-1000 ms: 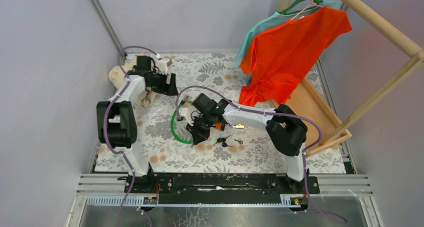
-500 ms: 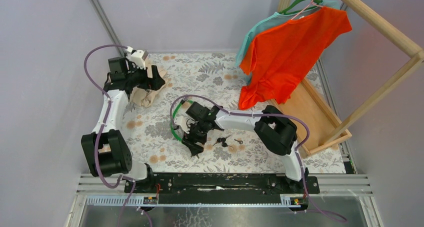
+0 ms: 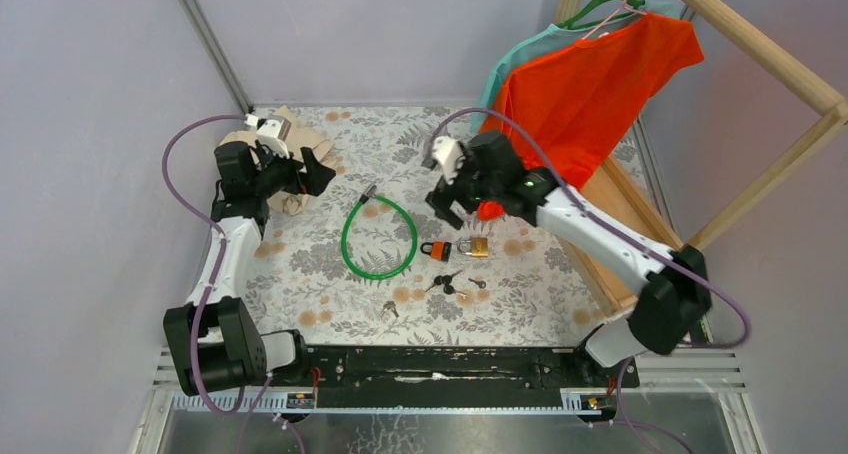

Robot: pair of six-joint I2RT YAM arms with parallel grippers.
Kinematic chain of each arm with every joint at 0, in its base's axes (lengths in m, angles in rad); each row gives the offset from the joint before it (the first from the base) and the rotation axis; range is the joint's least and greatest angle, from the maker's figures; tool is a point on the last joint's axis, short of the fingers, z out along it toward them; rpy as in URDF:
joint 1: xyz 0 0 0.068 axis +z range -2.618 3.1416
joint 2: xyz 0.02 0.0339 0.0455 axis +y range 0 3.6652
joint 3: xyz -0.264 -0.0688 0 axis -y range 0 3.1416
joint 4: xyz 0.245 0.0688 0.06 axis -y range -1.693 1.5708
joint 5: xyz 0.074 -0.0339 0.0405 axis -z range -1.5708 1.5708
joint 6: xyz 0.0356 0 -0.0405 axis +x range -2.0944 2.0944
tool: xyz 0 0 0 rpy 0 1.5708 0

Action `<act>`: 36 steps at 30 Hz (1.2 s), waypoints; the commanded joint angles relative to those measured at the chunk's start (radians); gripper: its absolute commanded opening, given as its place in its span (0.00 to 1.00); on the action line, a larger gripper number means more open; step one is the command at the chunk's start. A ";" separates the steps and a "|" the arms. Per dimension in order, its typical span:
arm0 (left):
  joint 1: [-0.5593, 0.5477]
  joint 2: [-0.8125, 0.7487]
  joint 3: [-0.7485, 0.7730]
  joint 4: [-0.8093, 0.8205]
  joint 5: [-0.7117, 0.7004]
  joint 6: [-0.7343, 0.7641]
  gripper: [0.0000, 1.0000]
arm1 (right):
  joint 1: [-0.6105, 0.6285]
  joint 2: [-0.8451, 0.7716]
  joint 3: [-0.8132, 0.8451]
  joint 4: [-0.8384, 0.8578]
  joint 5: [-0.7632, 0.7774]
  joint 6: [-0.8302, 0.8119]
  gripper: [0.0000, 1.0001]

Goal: Lock with the key
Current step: Reset both arms

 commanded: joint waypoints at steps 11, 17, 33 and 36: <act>-0.054 0.058 0.240 -0.247 -0.061 0.102 1.00 | -0.279 -0.452 -0.244 0.133 0.339 0.147 0.99; -0.165 -0.163 0.066 -0.069 -0.228 0.062 1.00 | -0.450 -0.514 -0.237 0.107 0.334 0.212 0.99; -0.164 -0.443 -0.090 0.004 -0.202 0.052 1.00 | -0.472 -0.804 -0.551 0.350 0.428 0.150 0.99; -0.164 -0.450 -0.103 0.006 -0.209 0.068 1.00 | -0.495 -0.826 -0.552 0.320 0.392 0.159 0.99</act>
